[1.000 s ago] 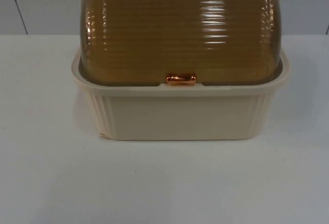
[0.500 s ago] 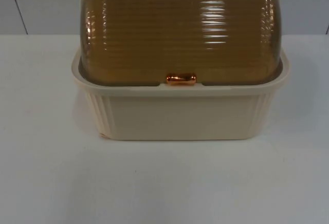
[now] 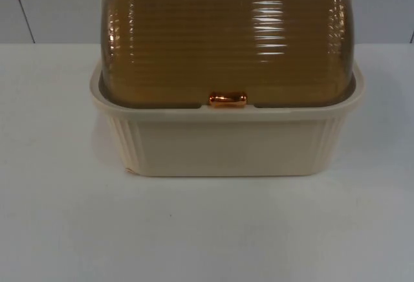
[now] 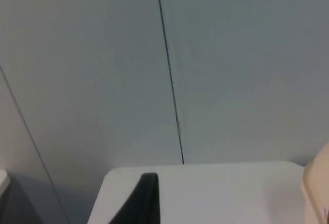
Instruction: Open the box lid with the left hand, place the block into the box with the right hand, then close the box lid with the left hand.
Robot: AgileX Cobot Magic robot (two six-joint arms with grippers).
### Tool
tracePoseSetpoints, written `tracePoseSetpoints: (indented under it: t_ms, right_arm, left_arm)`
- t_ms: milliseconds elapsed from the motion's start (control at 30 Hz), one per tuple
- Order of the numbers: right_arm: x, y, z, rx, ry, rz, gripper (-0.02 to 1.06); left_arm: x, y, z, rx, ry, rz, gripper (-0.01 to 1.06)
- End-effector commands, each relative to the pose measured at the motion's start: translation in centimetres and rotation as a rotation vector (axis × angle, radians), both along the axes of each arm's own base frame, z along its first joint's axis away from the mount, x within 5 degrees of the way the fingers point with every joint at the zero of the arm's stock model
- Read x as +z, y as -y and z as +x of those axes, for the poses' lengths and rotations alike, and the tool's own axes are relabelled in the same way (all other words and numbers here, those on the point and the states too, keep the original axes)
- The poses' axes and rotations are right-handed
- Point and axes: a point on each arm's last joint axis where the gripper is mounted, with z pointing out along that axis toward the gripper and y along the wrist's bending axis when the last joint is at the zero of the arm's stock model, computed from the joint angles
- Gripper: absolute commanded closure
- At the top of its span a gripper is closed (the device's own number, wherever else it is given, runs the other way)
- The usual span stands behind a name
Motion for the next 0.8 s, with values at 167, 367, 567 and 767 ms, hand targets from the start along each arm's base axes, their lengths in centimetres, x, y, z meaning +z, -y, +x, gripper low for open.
tracePoseSetpoints:
  t_ms: [167, 367, 567, 767]
  right_arm:
    - [2.9, 0.9, 3.2, -0.099, 0.072, -0.05, -0.01]
    - [2.5, 0.7, 6.1, -0.095, 0.026, -0.052, -0.01]
    - [1.8, 0.6, 9.2, -0.085, -0.041, -0.061, -0.01]
    - [0.9, 0.5, 11.3, -0.08, -0.104, -0.081, -0.01]
  left_arm:
    - [0.6, 0.4, 3.6, -0.028, 0.04, -0.051, 0.0]
    - [-0.3, 0.4, 6.2, -0.023, -0.043, -0.042, 0.0]
    - [-1.8, 0.5, 9.3, -0.027, -0.144, -0.017, 0.0]
    - [-3.4, 1.6, 12.0, -0.097, -0.239, 0.027, 0.0]
